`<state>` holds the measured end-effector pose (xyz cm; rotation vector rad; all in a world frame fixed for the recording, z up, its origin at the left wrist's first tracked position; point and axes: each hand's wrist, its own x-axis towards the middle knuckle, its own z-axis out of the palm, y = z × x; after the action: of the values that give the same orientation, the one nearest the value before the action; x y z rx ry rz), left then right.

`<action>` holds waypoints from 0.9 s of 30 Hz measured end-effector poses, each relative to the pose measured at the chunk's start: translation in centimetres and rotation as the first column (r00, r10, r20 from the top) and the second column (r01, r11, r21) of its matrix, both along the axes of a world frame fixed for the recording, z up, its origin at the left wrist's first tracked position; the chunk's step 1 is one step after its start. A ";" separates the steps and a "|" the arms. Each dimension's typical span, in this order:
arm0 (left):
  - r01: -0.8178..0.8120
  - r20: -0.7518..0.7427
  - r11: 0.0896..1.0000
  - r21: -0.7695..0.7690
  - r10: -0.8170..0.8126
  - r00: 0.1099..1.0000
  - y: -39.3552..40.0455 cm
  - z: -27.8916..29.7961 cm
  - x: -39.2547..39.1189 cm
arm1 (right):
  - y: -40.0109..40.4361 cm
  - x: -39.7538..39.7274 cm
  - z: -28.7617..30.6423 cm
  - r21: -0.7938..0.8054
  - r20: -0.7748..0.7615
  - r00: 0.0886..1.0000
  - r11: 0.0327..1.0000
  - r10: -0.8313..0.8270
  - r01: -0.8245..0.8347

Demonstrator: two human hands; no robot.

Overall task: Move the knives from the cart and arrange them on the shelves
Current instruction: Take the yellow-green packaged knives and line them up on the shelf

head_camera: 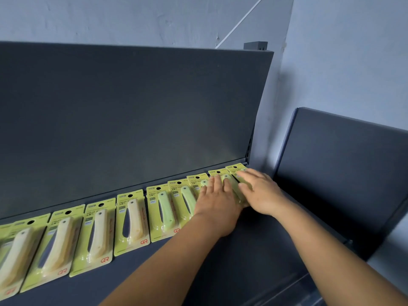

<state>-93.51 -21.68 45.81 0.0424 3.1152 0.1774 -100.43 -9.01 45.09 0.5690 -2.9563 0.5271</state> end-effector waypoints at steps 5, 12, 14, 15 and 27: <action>-0.049 0.085 0.997 -0.066 0.054 0.995 -2.8 -0.1 2.2 | -2.0 2.4 0.2 0.127 0.082 0.976 0.969 0.202 -0.211; -0.031 0.114 0.998 -0.062 0.038 0.993 -4.9 -0.8 3.6 | -3.5 4.1 0.1 0.242 0.090 0.958 0.927 0.274 -0.288; -0.025 0.113 0.999 -0.030 0.028 0.993 -5.0 -0.8 3.8 | -3.6 4.3 0.1 0.258 0.071 0.960 0.924 0.272 -0.281; -0.022 0.112 1.000 -0.009 0.023 0.993 -5.1 -0.8 3.9 | -3.6 4.5 0.1 0.266 0.064 0.961 0.924 0.268 -0.275; -0.027 0.109 1.000 0.014 0.025 0.994 -5.1 -0.5 4.0 | -3.8 4.5 0.5 0.296 0.077 0.969 0.923 0.233 -0.246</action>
<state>-89.51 -26.80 45.33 -0.0075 3.0073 0.1981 -95.97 -12.81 45.57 0.9702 -3.0438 0.0943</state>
